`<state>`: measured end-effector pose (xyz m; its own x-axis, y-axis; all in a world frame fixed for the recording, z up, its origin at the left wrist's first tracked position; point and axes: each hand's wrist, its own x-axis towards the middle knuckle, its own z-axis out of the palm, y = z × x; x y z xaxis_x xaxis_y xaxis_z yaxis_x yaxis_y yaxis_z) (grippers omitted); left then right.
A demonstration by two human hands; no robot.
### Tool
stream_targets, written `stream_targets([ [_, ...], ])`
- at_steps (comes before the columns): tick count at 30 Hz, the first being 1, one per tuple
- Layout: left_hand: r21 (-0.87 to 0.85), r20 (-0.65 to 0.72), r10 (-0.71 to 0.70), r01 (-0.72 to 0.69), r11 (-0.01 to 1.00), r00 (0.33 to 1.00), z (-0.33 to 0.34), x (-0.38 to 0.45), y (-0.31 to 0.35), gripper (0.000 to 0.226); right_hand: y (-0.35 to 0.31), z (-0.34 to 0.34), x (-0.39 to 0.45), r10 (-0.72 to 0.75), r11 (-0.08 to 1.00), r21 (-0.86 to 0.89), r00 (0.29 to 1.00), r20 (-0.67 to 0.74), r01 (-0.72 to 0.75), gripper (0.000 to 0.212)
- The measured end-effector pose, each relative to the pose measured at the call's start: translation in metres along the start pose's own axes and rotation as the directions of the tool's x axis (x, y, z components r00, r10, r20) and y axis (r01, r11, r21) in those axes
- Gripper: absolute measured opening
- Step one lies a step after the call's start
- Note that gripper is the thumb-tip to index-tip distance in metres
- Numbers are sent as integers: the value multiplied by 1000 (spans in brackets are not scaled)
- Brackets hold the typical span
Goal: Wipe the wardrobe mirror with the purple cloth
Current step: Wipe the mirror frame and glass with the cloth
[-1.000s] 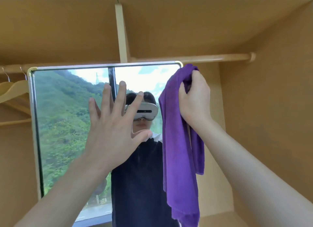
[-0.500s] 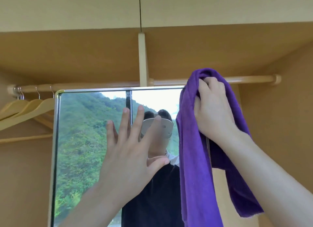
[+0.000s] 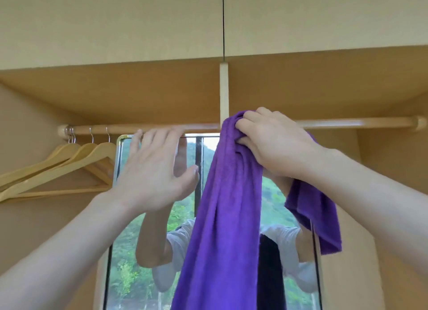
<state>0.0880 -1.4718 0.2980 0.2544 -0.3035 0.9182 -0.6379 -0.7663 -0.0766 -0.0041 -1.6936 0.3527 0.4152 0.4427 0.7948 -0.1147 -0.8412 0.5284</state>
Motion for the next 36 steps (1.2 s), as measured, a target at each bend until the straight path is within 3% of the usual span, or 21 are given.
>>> stream_targets([
  [4,-23,4,21,-21,1000,1000,-1,-1,-7,72,20,-7,-18,141,968,194,985,99,-158,24],
  [7,-46,0,20,-20,999,1000,-2,0,-5,71,20,-13,-24,226,940,231,966,124,-249,25],
  [13,-159,-28,-9,5,987,1000,-2,1,-1,74,-34,-3,16,224,973,-60,975,-5,-224,13],
  [17,-192,-3,-24,23,981,1000,2,4,0,95,-48,-6,29,207,952,-219,976,-64,-216,21],
  [22,-112,7,-101,101,989,995,10,10,12,97,-49,-6,29,241,959,-136,968,-63,-248,22],
  [26,-72,-41,-130,127,989,991,13,17,14,69,-53,-3,31,269,956,-107,961,-61,-274,17],
  [31,-193,-78,-139,122,974,987,6,26,-1,36,-41,-9,35,299,951,68,953,58,-302,37],
  [33,-191,-55,-138,125,974,989,0,27,-3,35,-30,-13,37,310,936,127,940,141,-328,40],
  [36,-187,16,-119,120,975,993,-8,25,-4,54,-17,-19,36,310,916,183,919,244,-358,38],
])
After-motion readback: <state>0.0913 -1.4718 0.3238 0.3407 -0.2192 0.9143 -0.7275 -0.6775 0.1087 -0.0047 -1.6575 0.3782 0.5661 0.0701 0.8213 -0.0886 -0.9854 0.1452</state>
